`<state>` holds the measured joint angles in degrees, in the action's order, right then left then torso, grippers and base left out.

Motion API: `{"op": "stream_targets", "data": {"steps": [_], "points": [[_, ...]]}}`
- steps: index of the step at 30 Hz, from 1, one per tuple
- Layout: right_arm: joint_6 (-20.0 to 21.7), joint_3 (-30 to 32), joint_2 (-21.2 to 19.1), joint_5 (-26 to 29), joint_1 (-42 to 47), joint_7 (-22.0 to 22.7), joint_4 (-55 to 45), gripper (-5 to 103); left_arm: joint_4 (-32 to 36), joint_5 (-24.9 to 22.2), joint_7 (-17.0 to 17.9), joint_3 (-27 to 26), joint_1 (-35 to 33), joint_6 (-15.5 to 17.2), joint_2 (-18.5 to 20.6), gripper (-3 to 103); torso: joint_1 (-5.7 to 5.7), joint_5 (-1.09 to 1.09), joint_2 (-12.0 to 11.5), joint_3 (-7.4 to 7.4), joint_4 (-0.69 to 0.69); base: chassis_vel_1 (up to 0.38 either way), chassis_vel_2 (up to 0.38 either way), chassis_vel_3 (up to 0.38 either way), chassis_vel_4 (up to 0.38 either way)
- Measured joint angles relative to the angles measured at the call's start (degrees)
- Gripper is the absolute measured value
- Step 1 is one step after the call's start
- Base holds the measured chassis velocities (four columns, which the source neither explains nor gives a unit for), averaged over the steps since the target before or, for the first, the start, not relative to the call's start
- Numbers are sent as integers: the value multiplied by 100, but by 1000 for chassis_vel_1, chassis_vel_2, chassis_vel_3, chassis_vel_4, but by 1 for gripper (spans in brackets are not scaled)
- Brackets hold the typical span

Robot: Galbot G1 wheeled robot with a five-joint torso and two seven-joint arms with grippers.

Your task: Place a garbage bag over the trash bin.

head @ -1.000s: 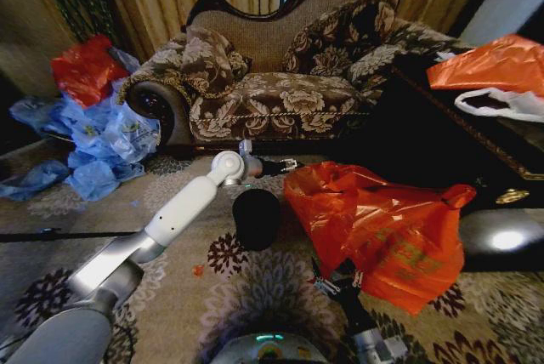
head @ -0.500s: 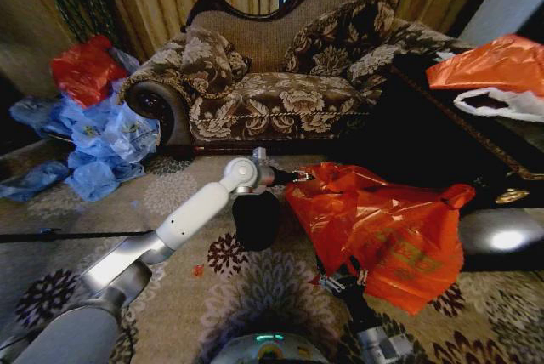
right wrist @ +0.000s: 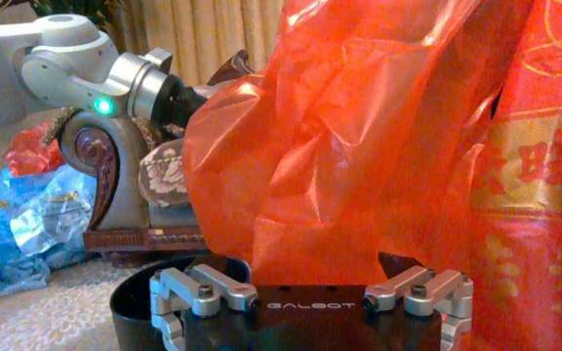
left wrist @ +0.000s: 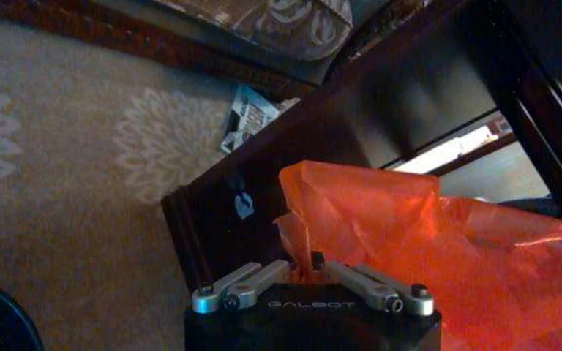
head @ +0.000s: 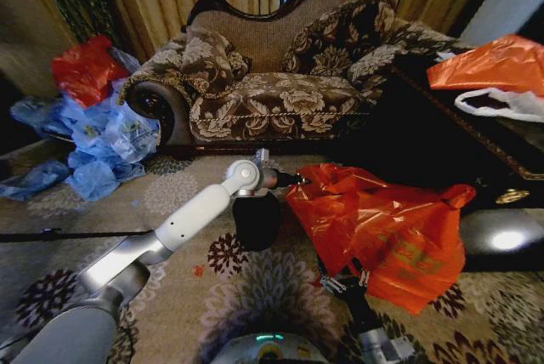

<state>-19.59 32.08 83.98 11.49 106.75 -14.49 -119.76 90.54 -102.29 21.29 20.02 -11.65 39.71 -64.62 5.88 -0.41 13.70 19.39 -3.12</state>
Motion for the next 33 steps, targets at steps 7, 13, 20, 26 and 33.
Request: {"op": "stream_targets", "data": {"steps": [7, 13, 20, 26, 33], "points": [[-7, -10, 18, -20, 14, 6, -28, 100, 109, 90, 63, -18, -44, -101, 54, 0, 0, 0, 0, 0, 0, 0, 0, 0, 0], [-4, -23, 17, -46, 9, 33, -72, 100, 469, 224, 157, -238, -359, -238, 261, 0, 0, -1, 0, 0, 0, 0, 0, 0, 0], [19, -28, 5, -67, 17, 59, -126, 100, 933, 520, 251, -750, -771, -302, 584, 0, 0, -1, 0, 0, -1, 0, 0, 0, 0], [74, -80, -85, -96, 18, 186, -254, 100, 1832, 594, 248, -1859, -1742, -328, 1433, 0, 0, 0, 0, 0, 0, 0, 0, 0, 0], [143, -136, -160, -115, 29, 229, -363, 100, 2347, 531, 132, -2641, -2438, -427, 2014, 0, 0, 0, 1, 0, 0, 0, 0, 0, 0]]}}
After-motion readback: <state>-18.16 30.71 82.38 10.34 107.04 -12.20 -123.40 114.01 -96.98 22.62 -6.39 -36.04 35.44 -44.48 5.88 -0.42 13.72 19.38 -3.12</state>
